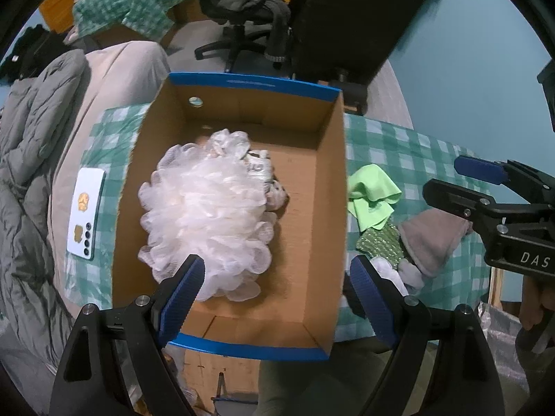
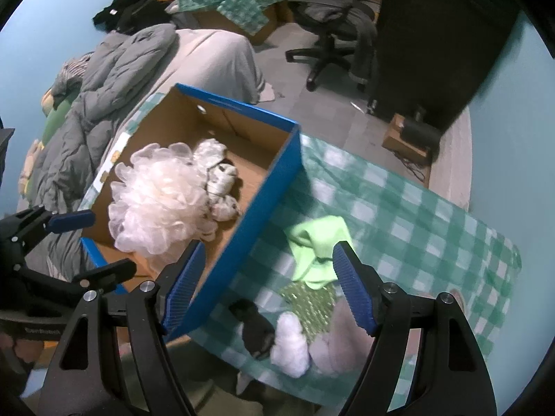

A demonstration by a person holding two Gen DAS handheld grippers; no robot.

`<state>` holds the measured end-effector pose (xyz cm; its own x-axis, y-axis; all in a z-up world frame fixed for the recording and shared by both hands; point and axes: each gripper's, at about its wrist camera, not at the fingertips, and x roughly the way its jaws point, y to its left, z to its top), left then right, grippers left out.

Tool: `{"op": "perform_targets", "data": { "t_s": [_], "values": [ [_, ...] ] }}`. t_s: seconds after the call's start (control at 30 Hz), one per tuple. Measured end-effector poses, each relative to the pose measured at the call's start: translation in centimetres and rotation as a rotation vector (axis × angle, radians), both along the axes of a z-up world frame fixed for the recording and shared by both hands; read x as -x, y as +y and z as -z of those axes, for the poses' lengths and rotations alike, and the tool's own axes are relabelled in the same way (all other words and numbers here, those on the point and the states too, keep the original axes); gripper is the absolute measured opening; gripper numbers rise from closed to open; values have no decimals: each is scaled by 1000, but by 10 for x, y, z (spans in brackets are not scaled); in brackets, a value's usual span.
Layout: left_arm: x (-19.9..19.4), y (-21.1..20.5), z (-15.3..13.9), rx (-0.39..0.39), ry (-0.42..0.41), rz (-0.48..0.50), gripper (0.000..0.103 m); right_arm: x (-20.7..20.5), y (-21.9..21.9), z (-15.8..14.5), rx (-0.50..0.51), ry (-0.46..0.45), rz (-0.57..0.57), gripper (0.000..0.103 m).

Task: Organize soft objects
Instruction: 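Open both tools to drop the bundle and bath puff into the box, then move the right tool to the grey glove while the left tool approaches the lime-green cloth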

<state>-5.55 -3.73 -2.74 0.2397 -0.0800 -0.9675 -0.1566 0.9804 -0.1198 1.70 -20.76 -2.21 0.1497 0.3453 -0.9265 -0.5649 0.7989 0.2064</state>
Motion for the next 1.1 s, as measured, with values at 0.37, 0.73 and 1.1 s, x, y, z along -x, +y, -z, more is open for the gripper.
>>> {"op": "perform_targets", "data": {
  "t_s": [0.37,0.73,1.1],
  "values": [
    [-16,-29,0,-5,-3,68,87,-5,-64,5,8,24,119,80],
    [-33,-76,6,-12,6,185,87,-4,-132,16,34,59,261,80],
    [-45,-113,28,-14,40,262,87,6,-188,37,49,102,408,81]
  ]
}}
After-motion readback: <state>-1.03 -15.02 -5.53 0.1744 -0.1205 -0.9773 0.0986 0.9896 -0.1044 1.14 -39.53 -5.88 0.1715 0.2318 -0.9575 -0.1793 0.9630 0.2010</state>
